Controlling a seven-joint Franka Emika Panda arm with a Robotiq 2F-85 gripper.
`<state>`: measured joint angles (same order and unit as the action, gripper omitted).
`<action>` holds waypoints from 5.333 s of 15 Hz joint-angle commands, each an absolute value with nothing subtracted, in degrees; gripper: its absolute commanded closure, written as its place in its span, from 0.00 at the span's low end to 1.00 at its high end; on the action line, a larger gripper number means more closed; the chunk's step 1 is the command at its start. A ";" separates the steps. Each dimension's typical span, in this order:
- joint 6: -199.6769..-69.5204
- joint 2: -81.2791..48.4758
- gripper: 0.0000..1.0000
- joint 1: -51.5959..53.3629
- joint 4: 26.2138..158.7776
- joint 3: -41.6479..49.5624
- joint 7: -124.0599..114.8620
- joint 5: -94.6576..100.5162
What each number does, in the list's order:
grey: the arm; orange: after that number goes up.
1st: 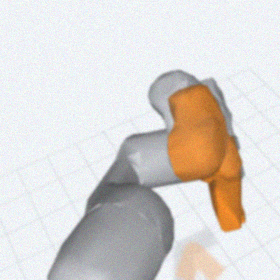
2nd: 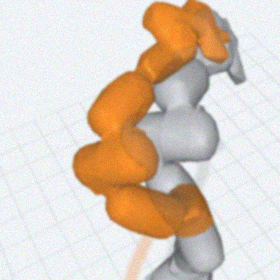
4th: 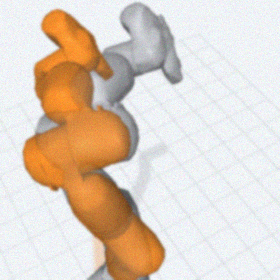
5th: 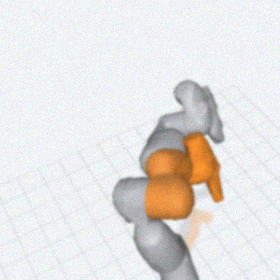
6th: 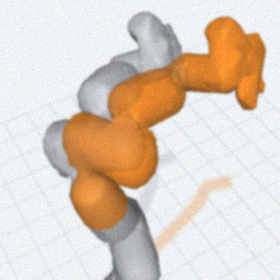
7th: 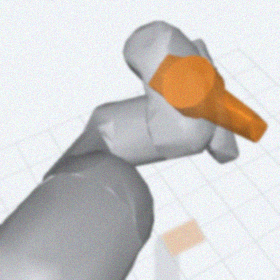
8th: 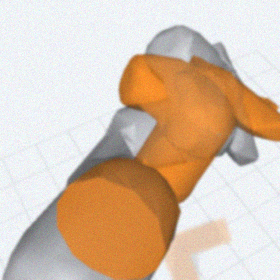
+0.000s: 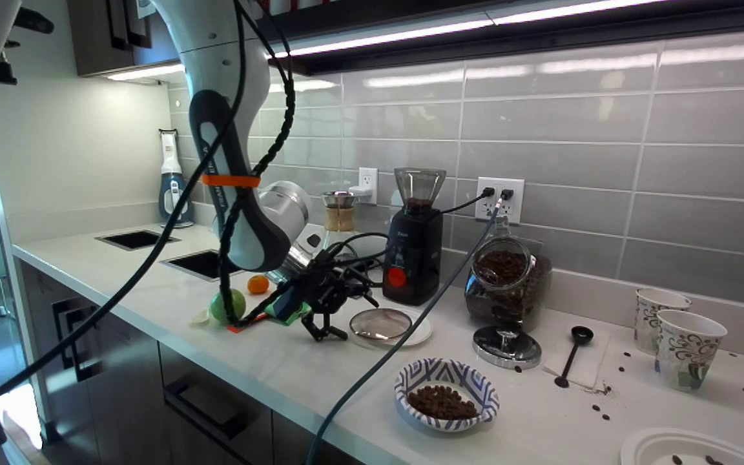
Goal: Put the lid on the blender.
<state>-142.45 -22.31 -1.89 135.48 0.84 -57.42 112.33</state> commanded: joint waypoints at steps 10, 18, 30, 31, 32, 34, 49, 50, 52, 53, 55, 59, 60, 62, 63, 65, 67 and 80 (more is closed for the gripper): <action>-140.56 -27.09 0.00 -4.87 131.22 -2.07 -58.99 115.98; -141.35 -28.56 0.00 -5.68 129.61 -2.52 -58.99 116.81; -141.29 -29.42 0.36 -5.77 128.88 -2.98 -58.24 116.49; -141.18 -29.42 0.40 -5.74 128.88 -3.00 -58.15 116.38; -140.97 -29.38 0.40 -5.69 128.95 -2.96 -57.86 116.09; -140.88 -29.43 0.38 -5.70 129.00 -3.00 -57.82 115.97; -138.46 -29.44 0.80 -5.83 127.95 -3.56 -56.46 112.91; -138.26 -29.46 0.74 -5.86 127.83 -3.61 -56.39 112.73; -138.35 -29.62 0.55 -5.92 127.85 -3.64 -56.36 112.40; -138.44 -30.09 0.49 -6.00 127.83 -3.66 -56.26 112.09; -138.48 -30.57 0.41 -6.06 127.65 -3.72 -56.11 111.75; -138.50 -30.48 0.77 -6.11 127.47 -3.80 -55.97 110.91; -138.28 -30.34 0.85 -6.08 127.36 -3.79 -55.94 110.87; -138.22 -30.26 0.90 -6.08 127.27 -3.76 -55.86 110.61; -137.84 -30.09 0.95 -6.00 127.19 -3.77 -55.73 110.46; -137.18 -29.71 1.00 -5.95 127.08 -3.74 -55.39 110.32; -137.28 -29.51 0.96 -6.04 127.00 -3.79 -54.96 109.88; -136.76 -26.65 0.93 -4.42 127.20 -4.03 -45.02 98.90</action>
<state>-135.83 -26.24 -4.43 126.81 -3.94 -47.20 101.87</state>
